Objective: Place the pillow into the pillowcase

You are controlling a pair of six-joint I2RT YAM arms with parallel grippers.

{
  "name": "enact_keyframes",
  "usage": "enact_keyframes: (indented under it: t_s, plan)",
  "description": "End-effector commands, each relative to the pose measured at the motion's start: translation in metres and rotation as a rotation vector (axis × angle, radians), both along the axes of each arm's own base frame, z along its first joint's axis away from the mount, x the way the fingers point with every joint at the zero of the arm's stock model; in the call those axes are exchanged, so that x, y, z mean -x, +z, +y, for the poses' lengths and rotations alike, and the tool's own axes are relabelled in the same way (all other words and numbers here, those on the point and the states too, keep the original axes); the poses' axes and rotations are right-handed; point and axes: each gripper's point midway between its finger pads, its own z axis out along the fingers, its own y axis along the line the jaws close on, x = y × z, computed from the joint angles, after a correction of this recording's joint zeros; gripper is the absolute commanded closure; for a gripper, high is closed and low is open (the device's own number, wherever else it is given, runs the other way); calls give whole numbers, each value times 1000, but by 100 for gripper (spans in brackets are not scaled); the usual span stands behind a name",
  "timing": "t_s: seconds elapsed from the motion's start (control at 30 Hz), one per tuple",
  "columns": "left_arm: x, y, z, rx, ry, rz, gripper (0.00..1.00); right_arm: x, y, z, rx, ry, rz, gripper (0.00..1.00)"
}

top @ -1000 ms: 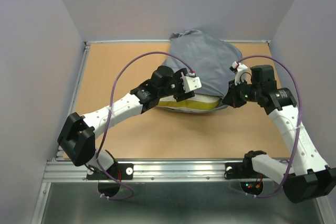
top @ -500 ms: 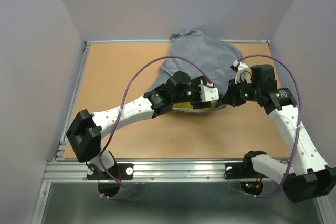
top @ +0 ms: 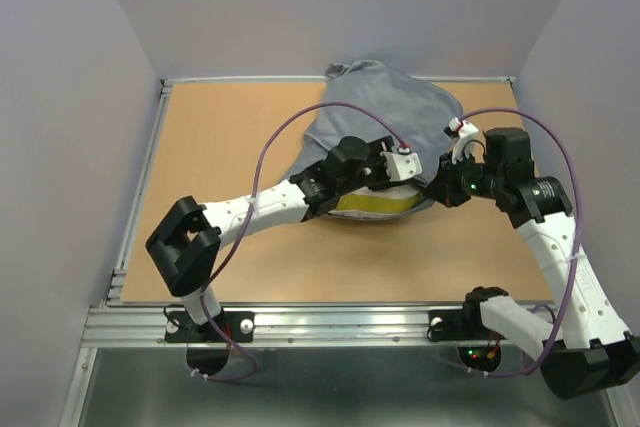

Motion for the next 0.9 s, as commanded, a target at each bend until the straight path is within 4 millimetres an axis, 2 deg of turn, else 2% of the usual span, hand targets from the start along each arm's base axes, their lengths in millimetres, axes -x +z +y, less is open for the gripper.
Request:
enact_keyframes:
  t_s: [0.0, 0.1, 0.13, 0.23, 0.27, 0.33, 0.37, 0.47, 0.57, 0.7, 0.73, 0.87]
  plan:
    - [-35, 12, 37, 23, 135, -58, 38, -3, 15, 4, -36, 3, -61, 100]
    - [-39, -7, 70, -43, 171, -40, 41, -7, 17, 2, -28, -14, -67, 99]
    - [-47, -16, 89, -72, 203, -26, 42, -8, 19, 1, -26, -23, -72, 100]
    - [-49, -44, 135, -138, 276, 24, 47, -10, 28, 1, -29, -31, -89, 99]
    - [-51, -56, 161, -158, 319, 46, 49, -11, 30, 0, -30, -35, -95, 99]
    - [-47, -72, 186, -190, 359, 71, 51, -11, 38, 0, -35, -37, -118, 100]
    - [-39, -87, 204, -215, 381, 95, 53, -12, 39, -1, -33, -45, -119, 99]
    - [-22, -109, 231, -254, 409, 121, 54, -13, 45, -2, -31, -54, -136, 99]
    - [-18, -123, 265, -276, 512, 143, 56, -16, 49, -6, -19, -75, -150, 99]
    - [-16, -139, 286, -254, 586, 204, 59, -16, 56, -4, -42, -84, -150, 99]
    - [-18, -143, 289, -245, 607, 221, 62, -17, 56, -4, -43, -85, -146, 100]
    - [-36, -147, 296, -208, 669, 245, 64, -16, 58, -2, -51, -75, -149, 99]
